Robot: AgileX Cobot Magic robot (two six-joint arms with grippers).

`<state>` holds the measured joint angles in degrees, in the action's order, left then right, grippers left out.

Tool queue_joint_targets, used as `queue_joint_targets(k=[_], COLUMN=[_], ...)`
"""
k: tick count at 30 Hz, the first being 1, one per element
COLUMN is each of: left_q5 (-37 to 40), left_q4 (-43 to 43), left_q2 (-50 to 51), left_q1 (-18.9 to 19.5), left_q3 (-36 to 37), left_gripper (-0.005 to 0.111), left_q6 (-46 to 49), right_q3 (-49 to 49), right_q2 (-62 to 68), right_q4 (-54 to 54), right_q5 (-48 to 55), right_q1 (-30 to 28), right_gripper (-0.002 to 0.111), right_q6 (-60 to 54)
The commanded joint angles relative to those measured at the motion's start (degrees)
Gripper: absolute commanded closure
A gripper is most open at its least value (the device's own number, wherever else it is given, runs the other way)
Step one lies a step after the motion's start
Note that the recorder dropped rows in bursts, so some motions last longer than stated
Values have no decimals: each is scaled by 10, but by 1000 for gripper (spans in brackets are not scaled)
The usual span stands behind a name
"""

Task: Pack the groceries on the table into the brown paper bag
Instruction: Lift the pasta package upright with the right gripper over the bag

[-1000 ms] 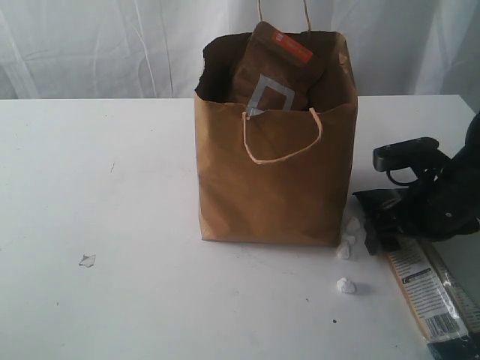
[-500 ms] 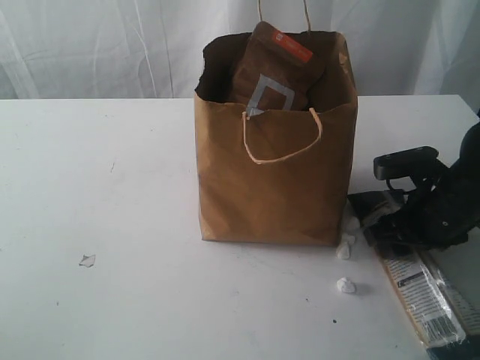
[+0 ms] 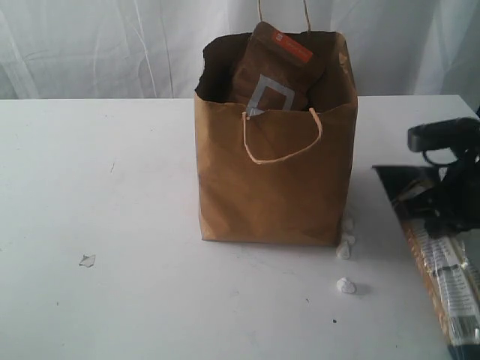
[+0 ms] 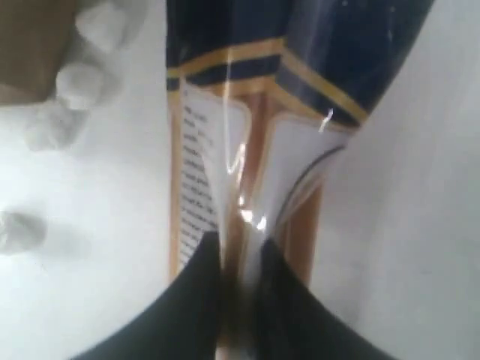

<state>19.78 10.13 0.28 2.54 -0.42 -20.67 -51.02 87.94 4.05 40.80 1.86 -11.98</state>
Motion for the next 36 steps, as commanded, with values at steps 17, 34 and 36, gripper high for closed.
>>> queue_joint_targets(k=[17,34,36], left_q5=[22,22,22], left_q4=[0,0,0], left_q2=[-3,-3,-3], left_q1=[1,1,1], left_q3=[4,4,4], left_gripper=[107,107,107], left_q6=[-1,-1,-1], right_q3=[-343,-490,-489], right_q2=[-129,41,47], right_q4=[91,789,794], right_q5=[85,119,147], right_q1=[-59,-59,-59], right_gripper=[108,108,108], right_q6=[-99,-422,-431])
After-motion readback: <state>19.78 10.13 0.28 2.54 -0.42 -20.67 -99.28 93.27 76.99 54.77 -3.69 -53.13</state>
